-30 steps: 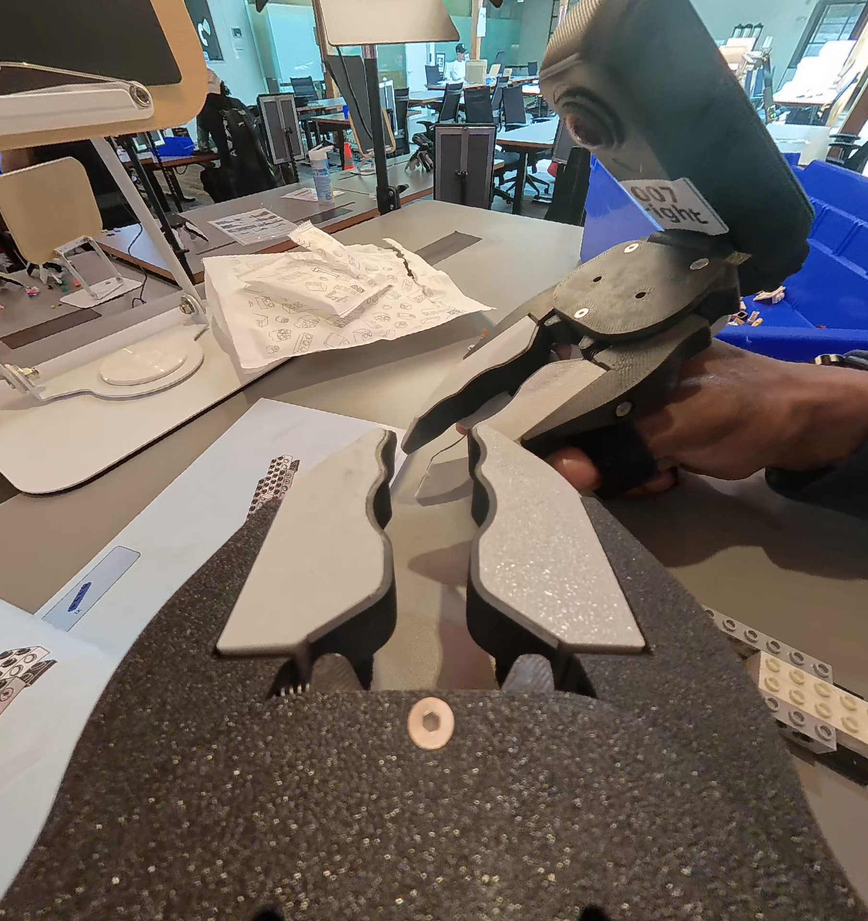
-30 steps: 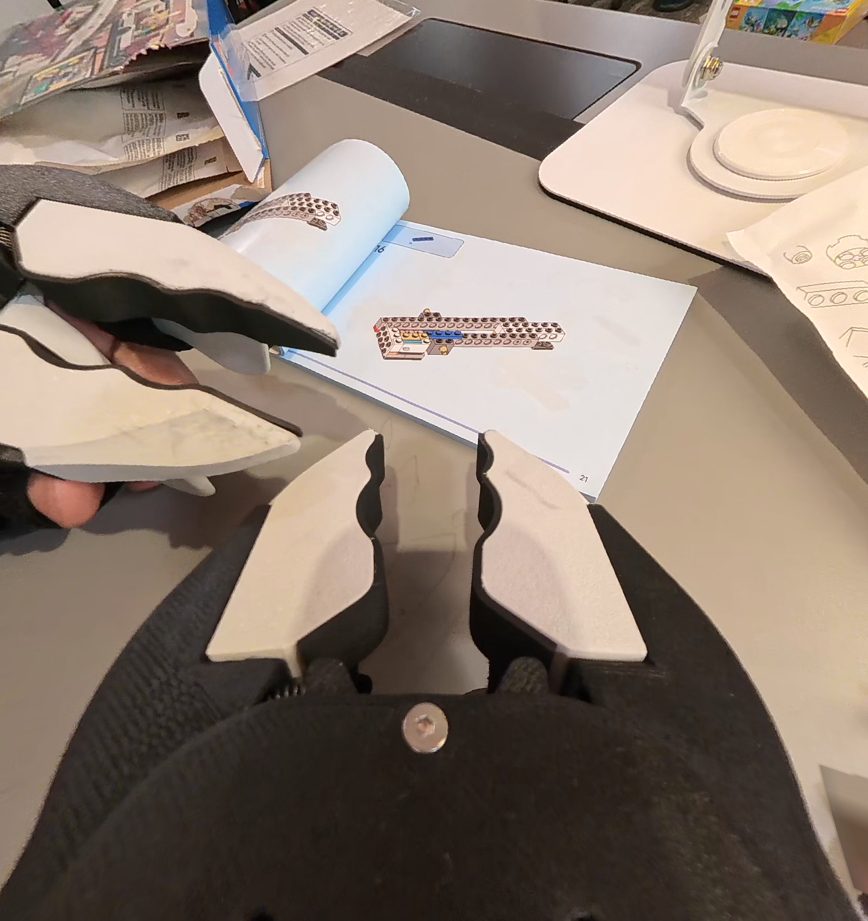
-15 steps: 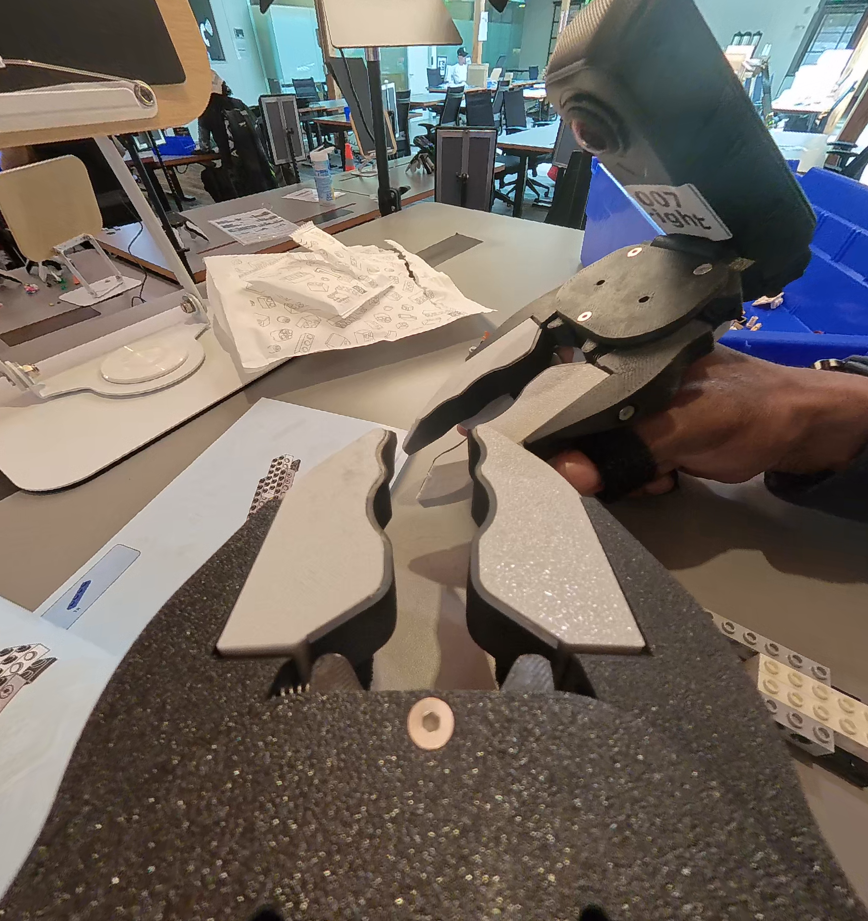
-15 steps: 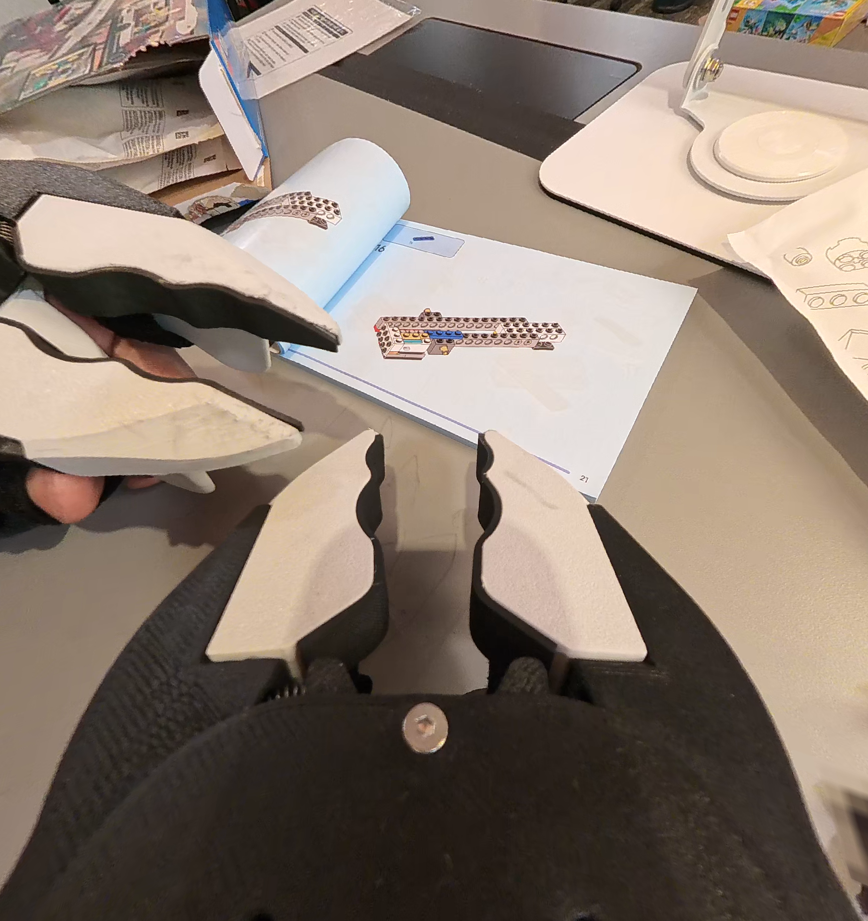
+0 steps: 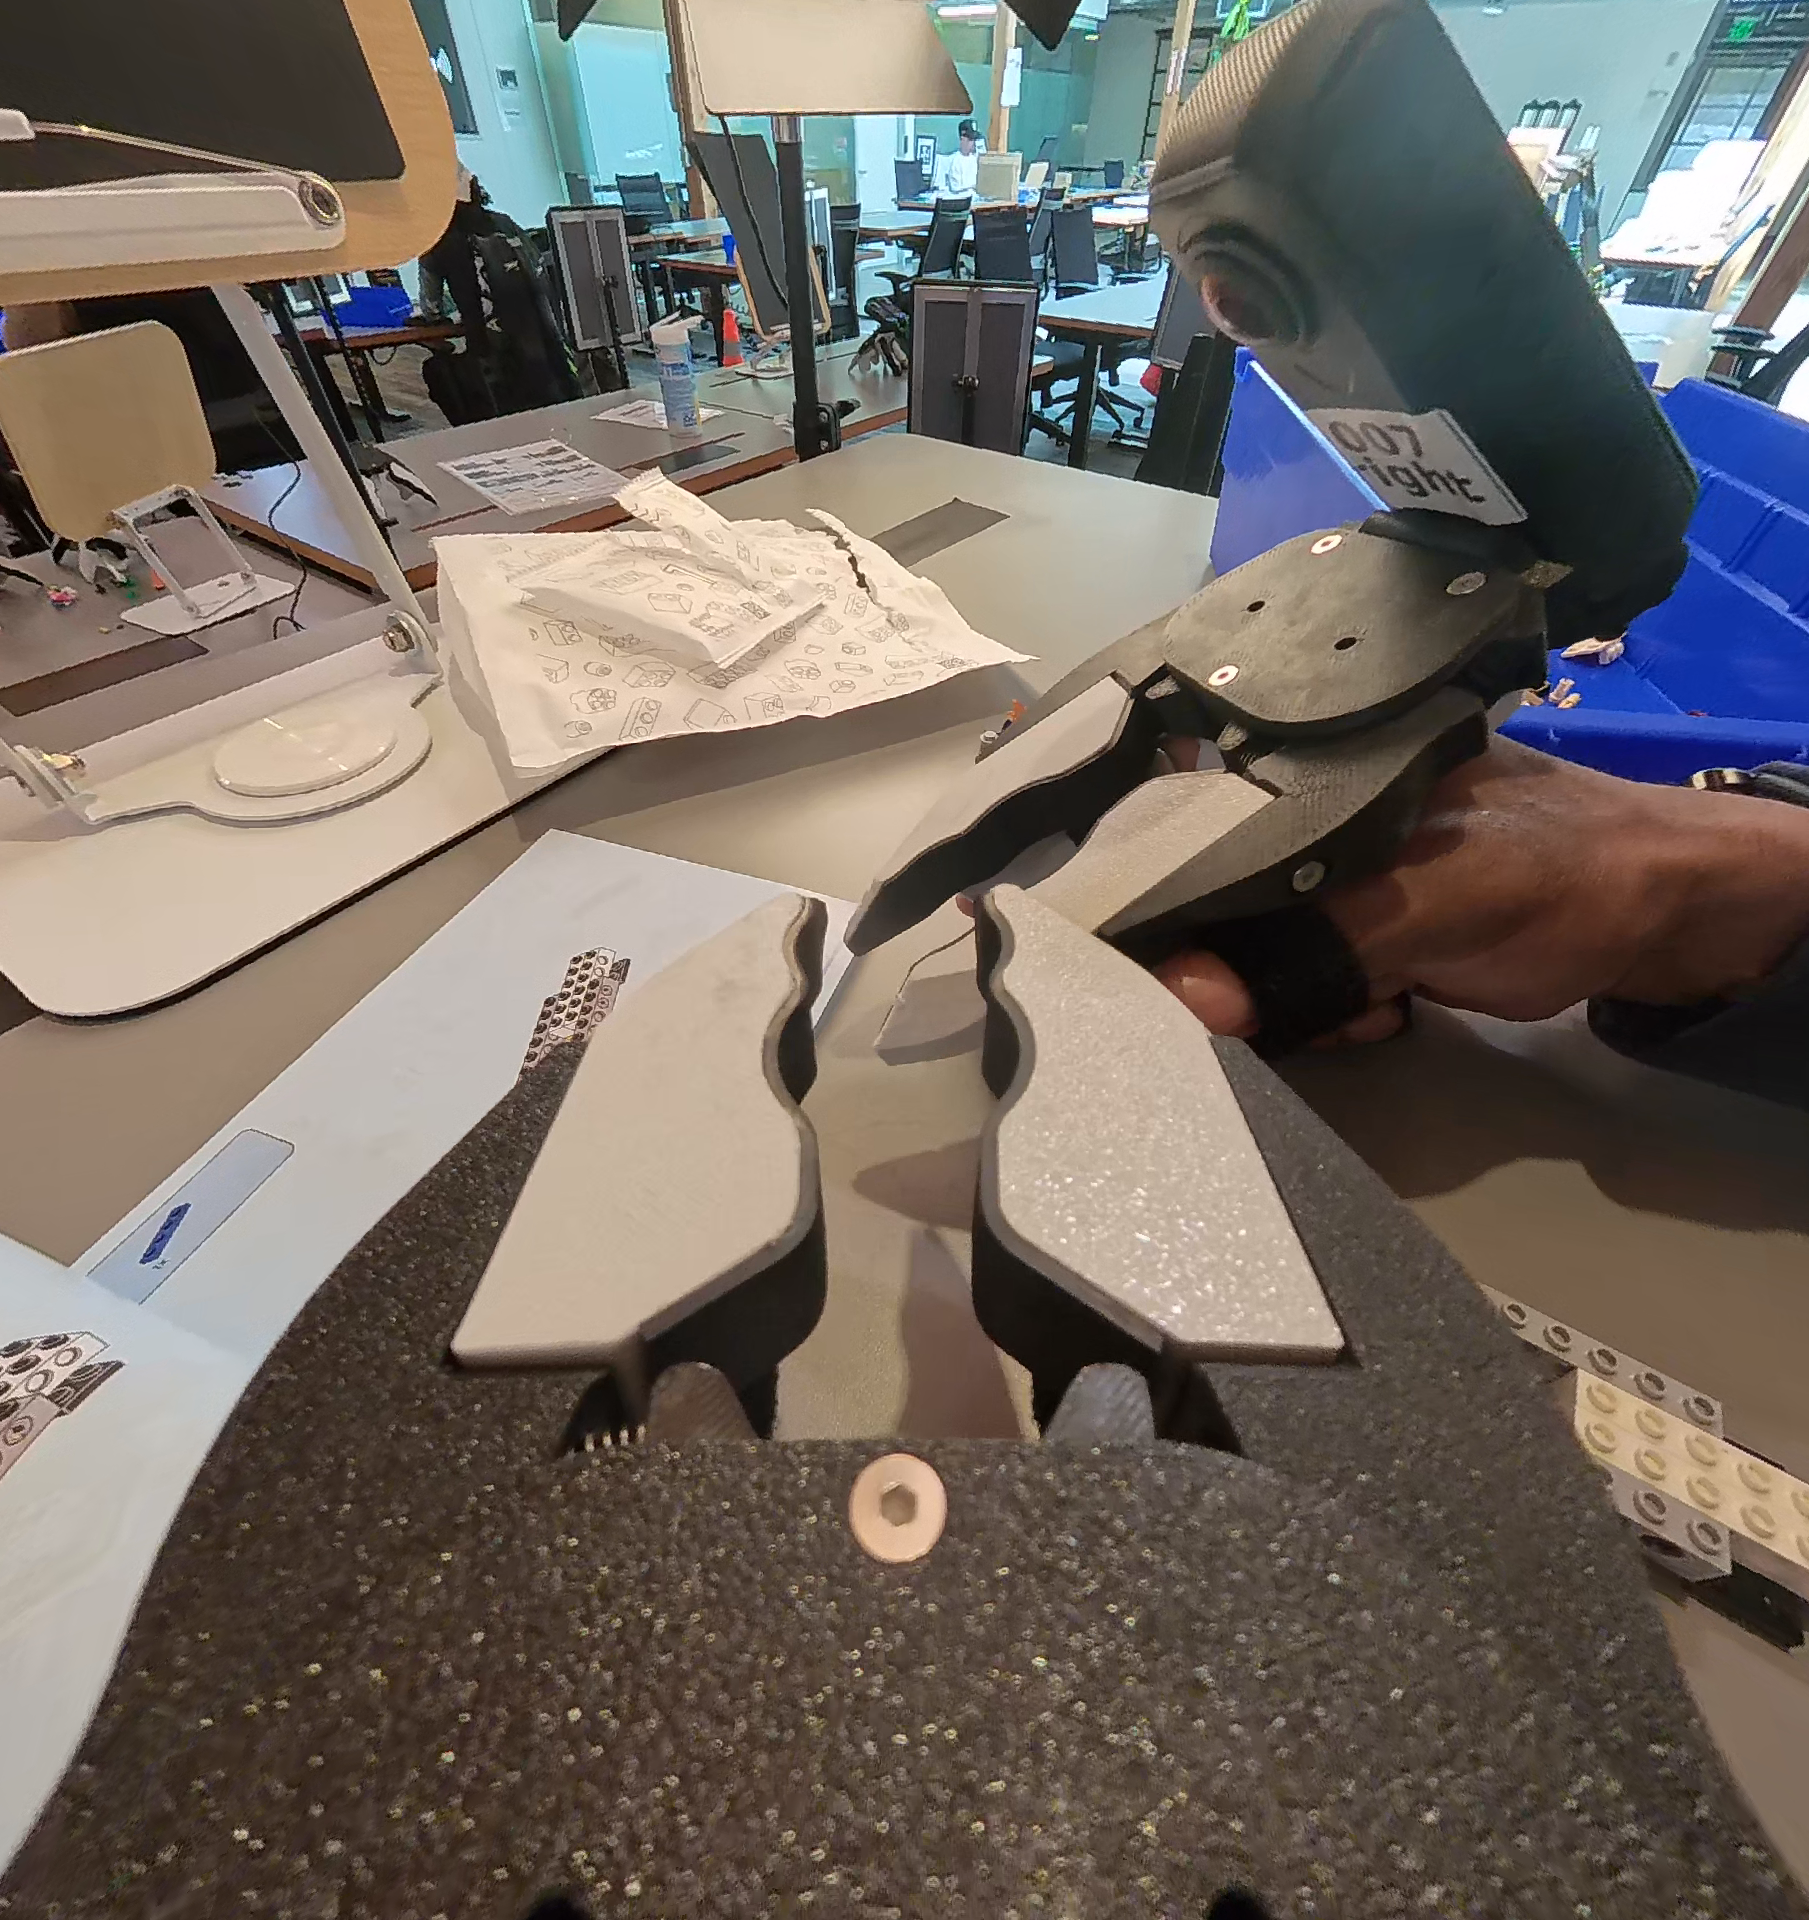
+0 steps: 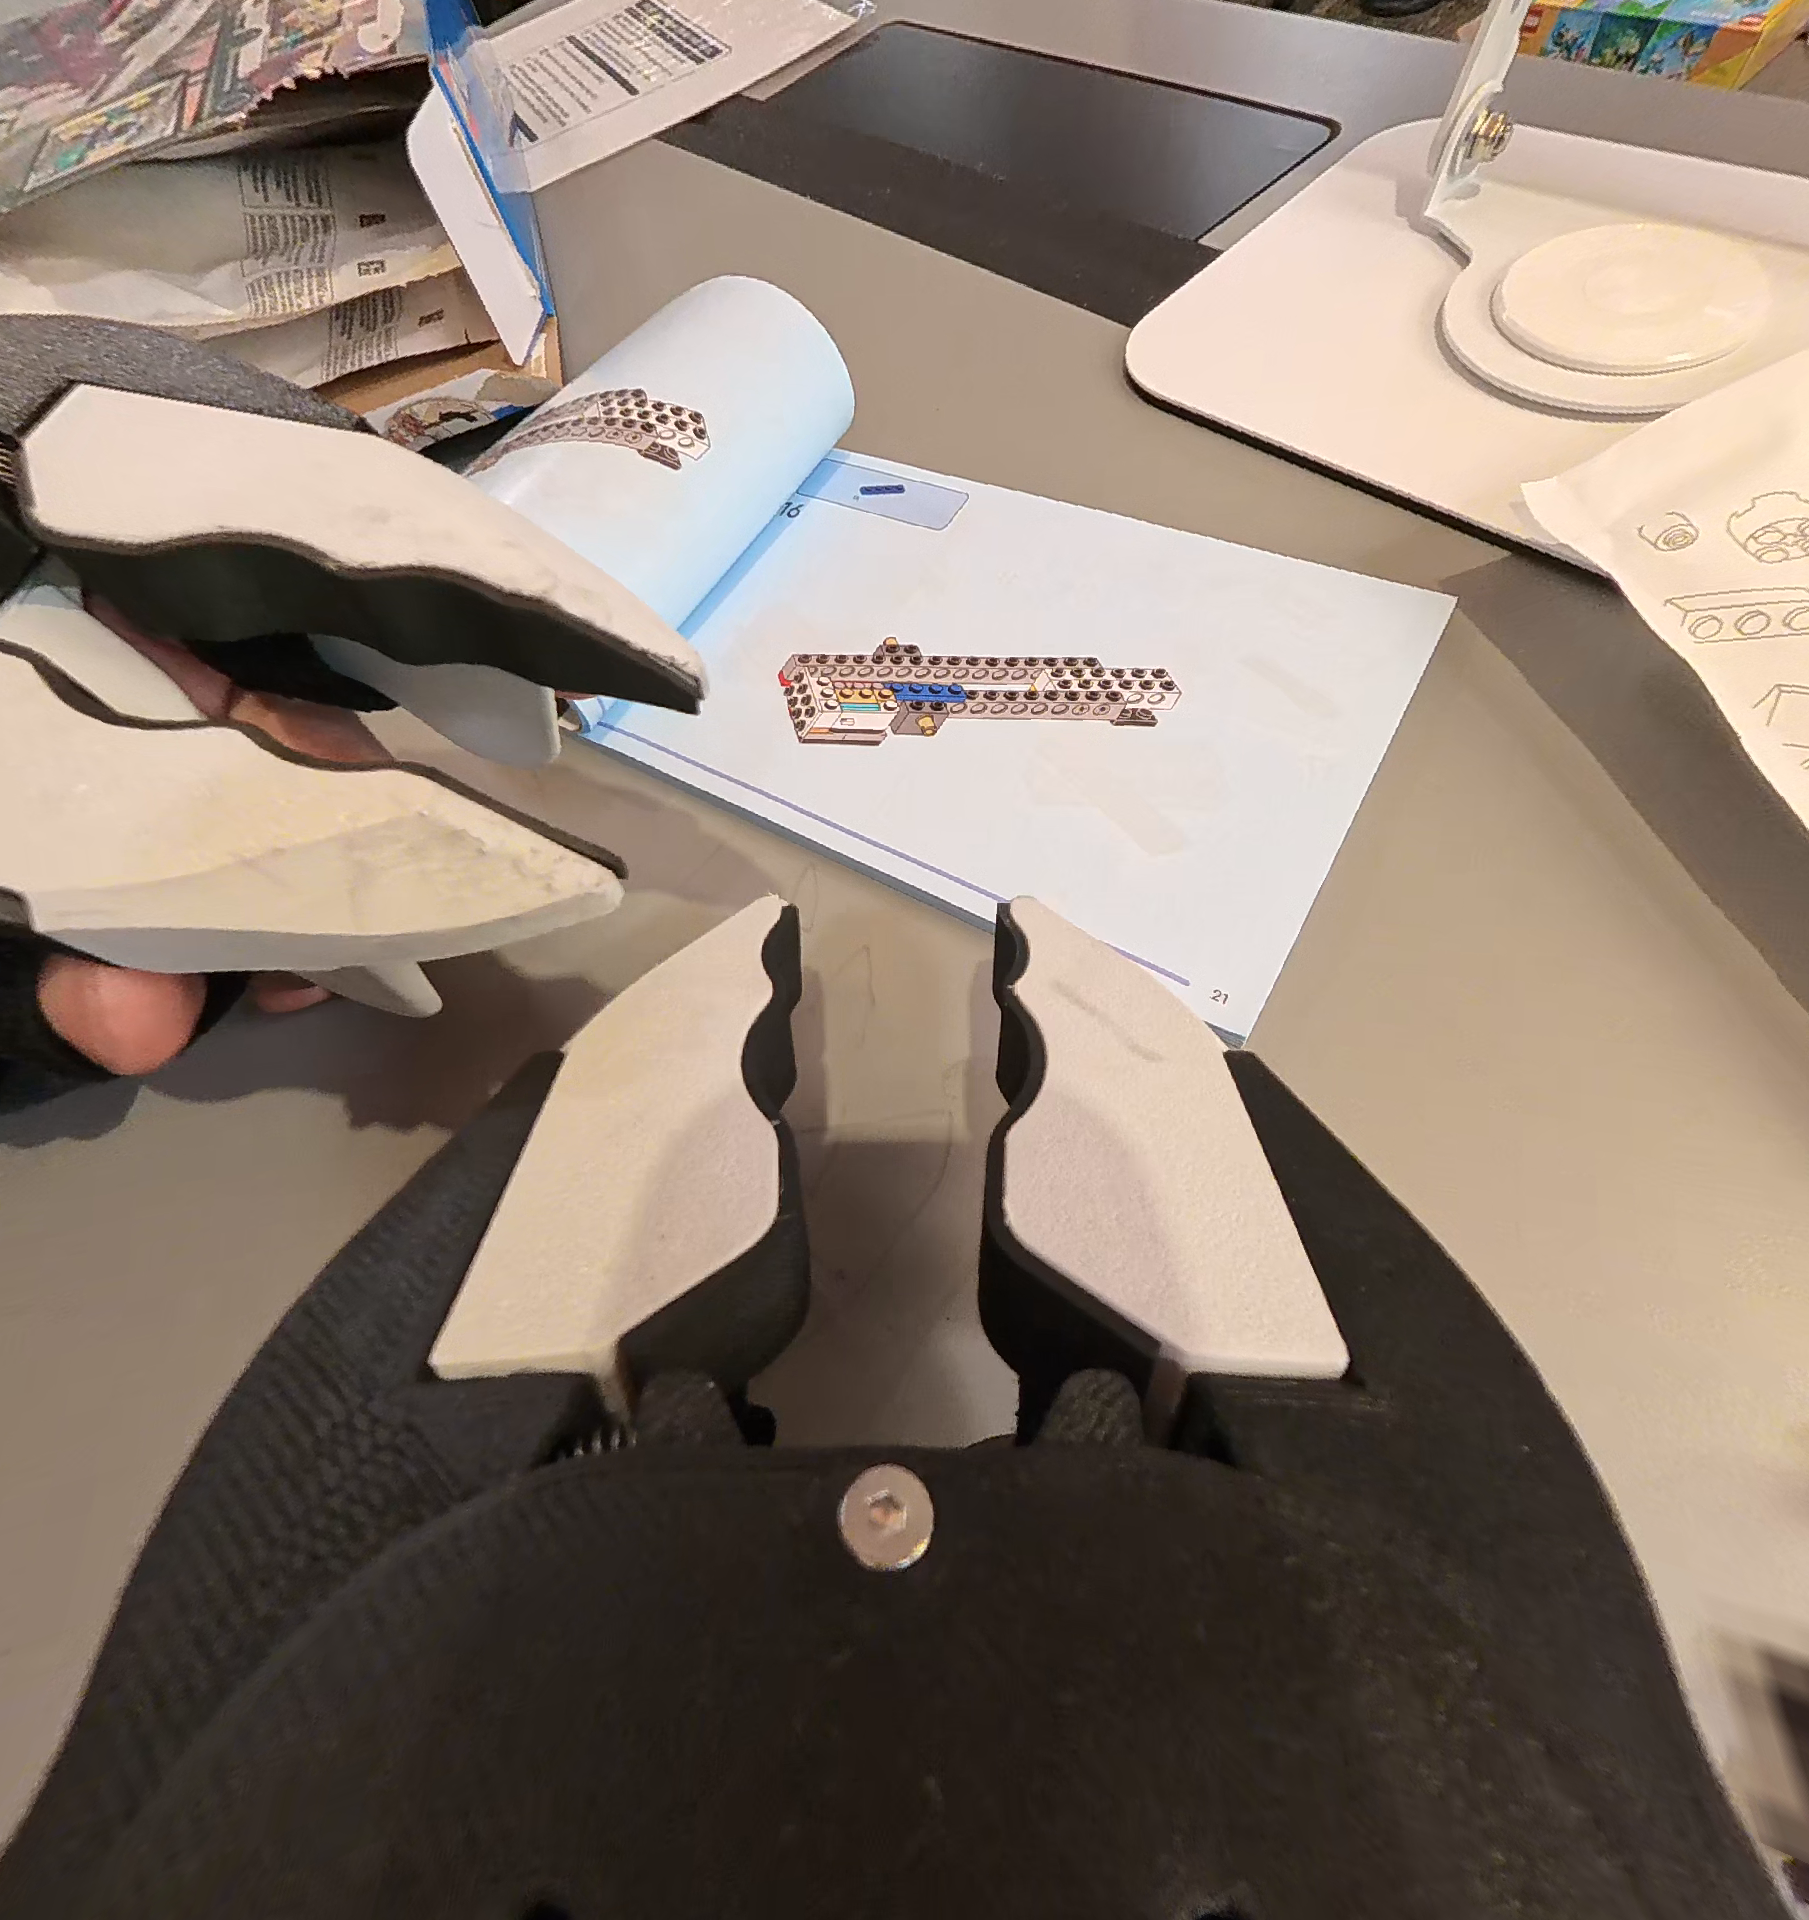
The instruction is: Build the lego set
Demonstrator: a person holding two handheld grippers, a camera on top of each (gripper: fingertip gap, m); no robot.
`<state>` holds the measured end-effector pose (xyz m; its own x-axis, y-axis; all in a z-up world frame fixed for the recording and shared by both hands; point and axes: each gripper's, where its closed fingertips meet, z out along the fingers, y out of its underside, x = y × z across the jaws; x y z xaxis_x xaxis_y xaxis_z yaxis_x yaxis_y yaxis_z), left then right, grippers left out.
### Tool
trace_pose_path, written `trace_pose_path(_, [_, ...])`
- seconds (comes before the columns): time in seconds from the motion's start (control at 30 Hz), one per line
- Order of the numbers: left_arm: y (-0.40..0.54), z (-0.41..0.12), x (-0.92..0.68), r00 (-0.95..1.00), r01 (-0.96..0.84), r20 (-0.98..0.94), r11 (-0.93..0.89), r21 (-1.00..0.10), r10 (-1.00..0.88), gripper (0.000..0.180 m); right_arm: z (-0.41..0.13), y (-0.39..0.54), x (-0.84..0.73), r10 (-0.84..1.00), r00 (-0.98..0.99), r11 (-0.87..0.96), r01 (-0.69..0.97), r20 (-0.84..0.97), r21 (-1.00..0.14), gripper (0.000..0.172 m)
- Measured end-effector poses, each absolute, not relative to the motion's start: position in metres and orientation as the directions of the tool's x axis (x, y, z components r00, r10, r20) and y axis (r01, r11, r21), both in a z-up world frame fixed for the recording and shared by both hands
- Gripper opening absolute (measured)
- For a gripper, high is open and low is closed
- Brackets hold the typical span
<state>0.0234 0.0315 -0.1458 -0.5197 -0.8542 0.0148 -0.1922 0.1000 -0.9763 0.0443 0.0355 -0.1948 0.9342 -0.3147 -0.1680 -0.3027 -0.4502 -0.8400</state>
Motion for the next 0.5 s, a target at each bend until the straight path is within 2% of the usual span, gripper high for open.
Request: trace_pose_path(0.5, [0.0338,-0.1453,0.0232,-0.521,-0.201,0.042,0.075,-0.977,-0.853,0.028,-0.1912,0.0361,0.045,-0.302,0.932,-0.423,-0.318,-0.199,-0.849,0.035])
